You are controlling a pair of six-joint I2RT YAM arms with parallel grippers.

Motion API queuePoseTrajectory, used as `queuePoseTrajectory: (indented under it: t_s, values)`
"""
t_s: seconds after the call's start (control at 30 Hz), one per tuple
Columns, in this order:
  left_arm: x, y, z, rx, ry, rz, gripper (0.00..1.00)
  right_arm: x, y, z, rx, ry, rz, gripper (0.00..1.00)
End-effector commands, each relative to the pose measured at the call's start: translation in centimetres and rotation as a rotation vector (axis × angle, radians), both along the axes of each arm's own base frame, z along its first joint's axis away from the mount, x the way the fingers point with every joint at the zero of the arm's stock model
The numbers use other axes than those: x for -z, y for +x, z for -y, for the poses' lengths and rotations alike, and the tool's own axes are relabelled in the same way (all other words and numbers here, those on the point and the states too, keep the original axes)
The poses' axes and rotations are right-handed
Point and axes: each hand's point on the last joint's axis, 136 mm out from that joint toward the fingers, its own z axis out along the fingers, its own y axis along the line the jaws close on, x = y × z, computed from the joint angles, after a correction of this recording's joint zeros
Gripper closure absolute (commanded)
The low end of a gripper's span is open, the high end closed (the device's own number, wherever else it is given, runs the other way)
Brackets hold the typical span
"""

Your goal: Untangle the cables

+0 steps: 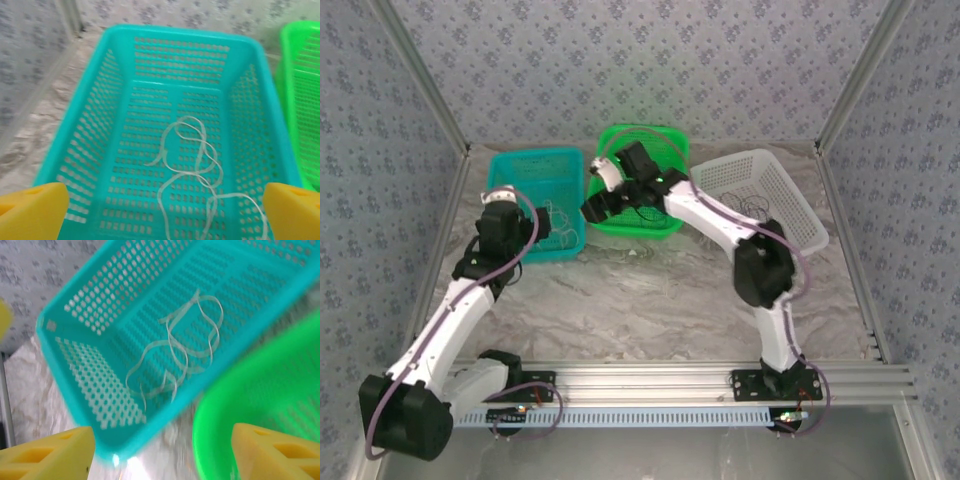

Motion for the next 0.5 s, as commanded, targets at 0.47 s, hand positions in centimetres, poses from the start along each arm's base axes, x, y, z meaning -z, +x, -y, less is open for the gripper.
queuePoseTrajectory:
  t_s: [0.47]
  values:
    - [1.1,-3.5,15.5,0.547,-0.100,0.066,0.00,9.9,-8.6,16.7,0.382,-0.382,-0.117,0.44]
